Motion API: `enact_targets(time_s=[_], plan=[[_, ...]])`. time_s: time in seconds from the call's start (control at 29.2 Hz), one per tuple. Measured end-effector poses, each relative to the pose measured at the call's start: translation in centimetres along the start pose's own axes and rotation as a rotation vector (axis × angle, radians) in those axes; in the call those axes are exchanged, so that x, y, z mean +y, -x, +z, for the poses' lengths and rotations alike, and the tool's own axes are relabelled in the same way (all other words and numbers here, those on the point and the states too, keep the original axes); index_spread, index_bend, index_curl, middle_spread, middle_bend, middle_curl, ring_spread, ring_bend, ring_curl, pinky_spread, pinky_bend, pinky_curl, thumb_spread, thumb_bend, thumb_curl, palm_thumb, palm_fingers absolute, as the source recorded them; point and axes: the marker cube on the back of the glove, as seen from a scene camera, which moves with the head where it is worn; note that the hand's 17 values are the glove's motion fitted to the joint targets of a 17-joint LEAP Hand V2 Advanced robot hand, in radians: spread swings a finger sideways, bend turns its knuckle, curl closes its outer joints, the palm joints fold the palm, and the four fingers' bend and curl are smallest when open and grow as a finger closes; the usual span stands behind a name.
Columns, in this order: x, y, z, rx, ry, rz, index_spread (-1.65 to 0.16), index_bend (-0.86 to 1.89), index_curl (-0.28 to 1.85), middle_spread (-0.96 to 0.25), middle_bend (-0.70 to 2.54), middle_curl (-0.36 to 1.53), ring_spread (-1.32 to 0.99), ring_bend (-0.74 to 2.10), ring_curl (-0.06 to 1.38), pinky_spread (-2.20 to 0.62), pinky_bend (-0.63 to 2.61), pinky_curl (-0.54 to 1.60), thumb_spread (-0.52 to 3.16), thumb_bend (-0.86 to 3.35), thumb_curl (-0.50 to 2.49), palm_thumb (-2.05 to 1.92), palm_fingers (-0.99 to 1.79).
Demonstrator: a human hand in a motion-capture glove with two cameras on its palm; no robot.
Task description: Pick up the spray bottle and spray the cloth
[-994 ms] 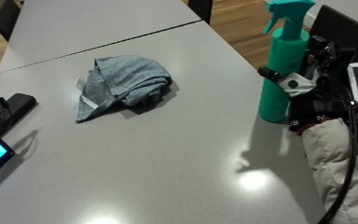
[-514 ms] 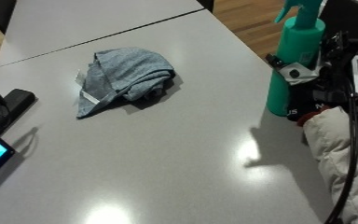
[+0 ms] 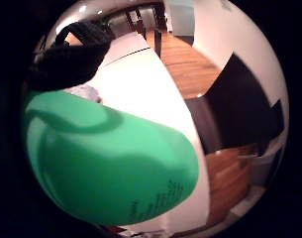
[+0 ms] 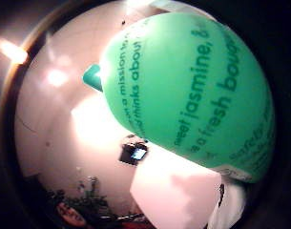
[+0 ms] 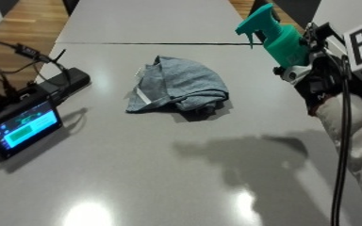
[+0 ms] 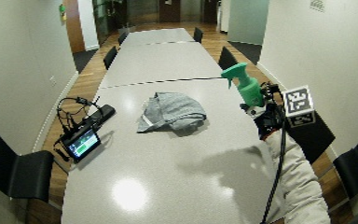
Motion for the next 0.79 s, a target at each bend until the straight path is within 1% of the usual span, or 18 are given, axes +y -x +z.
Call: enact_targets(time_s=[0.21, 0.41, 0.62, 0.79], plan=[[-4.4, 1.6, -1.2, 0.391, -0.018, -0.038, -0.29, 0.13, 0.35, -0.14, 0.35, 0.47, -0.14, 0.59, 0.44, -0.17, 0.43, 0.38, 0.52, -0.02, 0.6, 1.22, 0.91], [-6.5, 2.6, -1.9, 0.666, -0.03, -0.067, -0.29, 0.12, 0.35, -0.14, 0.33, 0.48, -0.14, 0.57, 0.45, -0.17, 0.41, 0.39, 0.49, -0.02, 0.61, 1.21, 0.93], [-6.9, 4.2, -0.8, 0.807, -0.013, -0.12, -0.29, 0.12, 0.34, -0.14, 0.31, 0.48, -0.14, 0.56, 0.45, -0.18, 0.4, 0.39, 0.47, -0.03, 0.62, 1.21, 0.95], [-7.2, 4.7, -0.2, 0.834, -0.003, -0.131, -0.29, 0.12, 0.34, -0.14, 0.3, 0.49, -0.14, 0.55, 0.46, -0.18, 0.39, 0.4, 0.46, -0.03, 0.63, 1.21, 0.96]])
